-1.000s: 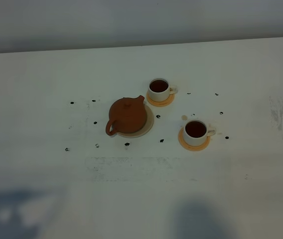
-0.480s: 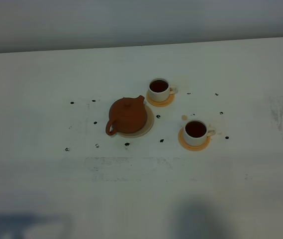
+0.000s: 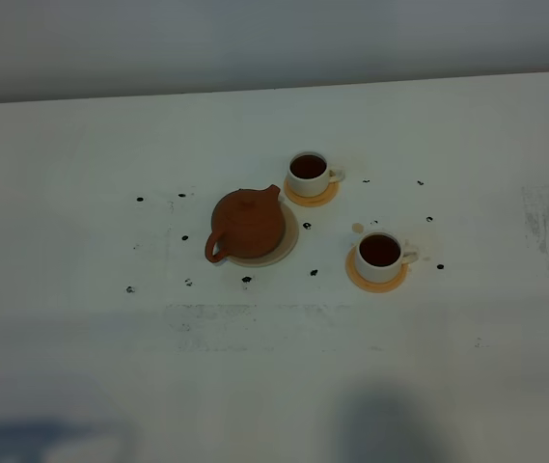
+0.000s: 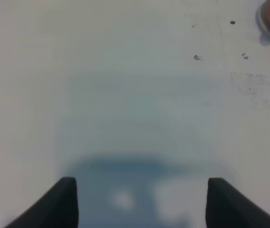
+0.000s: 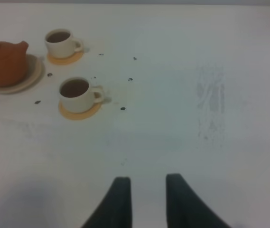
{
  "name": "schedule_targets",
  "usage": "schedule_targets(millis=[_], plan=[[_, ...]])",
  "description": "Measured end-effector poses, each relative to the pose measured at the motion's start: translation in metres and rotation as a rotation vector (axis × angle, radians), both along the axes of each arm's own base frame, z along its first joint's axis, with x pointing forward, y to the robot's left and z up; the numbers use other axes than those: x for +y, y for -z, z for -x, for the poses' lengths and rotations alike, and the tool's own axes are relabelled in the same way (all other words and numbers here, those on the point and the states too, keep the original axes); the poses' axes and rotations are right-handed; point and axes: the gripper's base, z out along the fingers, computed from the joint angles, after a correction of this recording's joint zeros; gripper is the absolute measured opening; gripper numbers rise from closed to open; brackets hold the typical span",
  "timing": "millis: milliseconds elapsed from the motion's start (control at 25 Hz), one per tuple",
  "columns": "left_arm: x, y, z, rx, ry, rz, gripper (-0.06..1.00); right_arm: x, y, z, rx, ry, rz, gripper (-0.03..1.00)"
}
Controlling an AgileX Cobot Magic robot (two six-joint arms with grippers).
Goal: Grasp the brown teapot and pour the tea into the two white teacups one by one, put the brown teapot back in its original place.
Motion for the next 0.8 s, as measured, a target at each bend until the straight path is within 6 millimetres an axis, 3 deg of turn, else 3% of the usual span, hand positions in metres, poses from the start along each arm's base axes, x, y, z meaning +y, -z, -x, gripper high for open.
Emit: schedule_targets(millis=[800], plan=[[0.004,0.001,0.011,-0.068,0.055,0.001,0.57,0.0,0.0,0.0,0.0,0.0,0.0,0.2]])
